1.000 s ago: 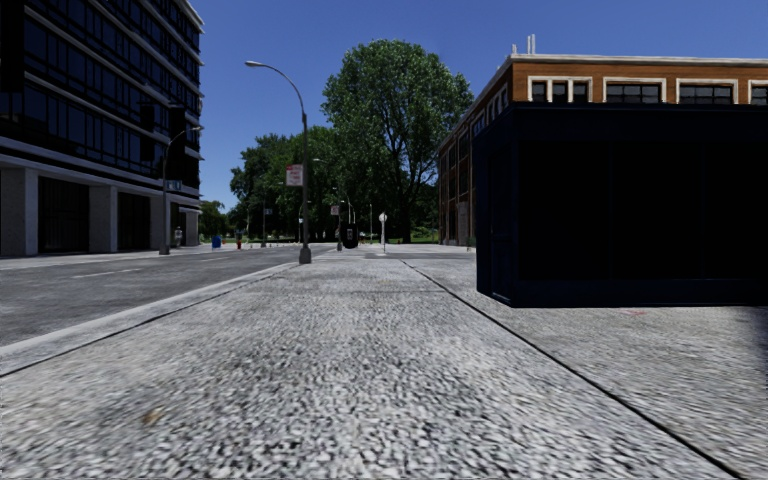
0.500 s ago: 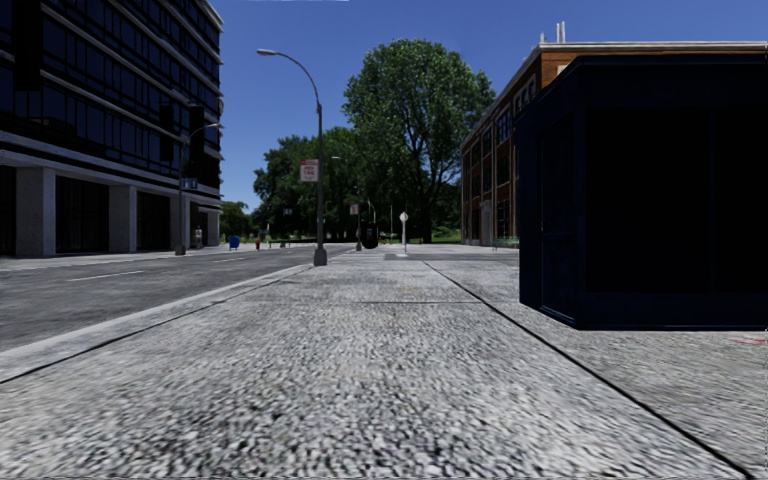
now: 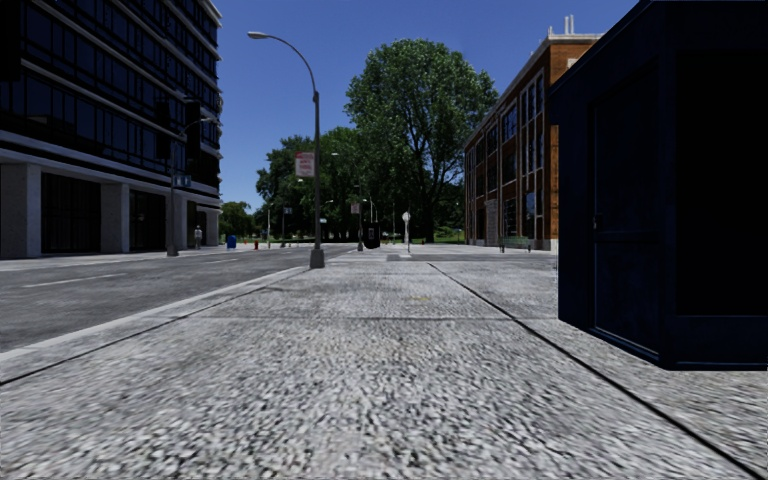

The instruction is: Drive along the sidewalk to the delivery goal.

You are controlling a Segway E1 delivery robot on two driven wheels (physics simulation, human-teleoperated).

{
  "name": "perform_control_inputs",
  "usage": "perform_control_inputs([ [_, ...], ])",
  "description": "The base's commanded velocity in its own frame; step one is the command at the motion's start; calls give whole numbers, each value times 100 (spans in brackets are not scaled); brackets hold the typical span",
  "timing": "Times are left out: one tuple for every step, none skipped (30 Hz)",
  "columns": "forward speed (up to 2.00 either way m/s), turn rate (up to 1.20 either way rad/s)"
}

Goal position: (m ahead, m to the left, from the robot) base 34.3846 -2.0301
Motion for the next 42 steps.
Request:
perform_control_inputs([
  [200,12],
  [200,4],
  [200,0],
  [200,0],
  [200,0],
  [200,0],
  [200,0],
  [200,0],
  [200,0],
  [200,0],
  [200,0],
  [200,0],
  [200,0],
  [200,0],
  [200,0],
  [200,0],
  [200,0],
  [200,0],
  [200,0],
  [200,0],
  [200,0],
  [200,0],
  [200,0],
  [200,0],
  [200,0],
  [200,0],
  [200,0],
  [200,0],
  [200,0],
  [200,0],
  [200,0],
  [200,120],
  [200,120],
  [200,112],
  [200,0],
  [200,0],
  [200,0],
  [200,0],
  [200,0],
  [200,0],
  [200,0],
  [200,0],
])
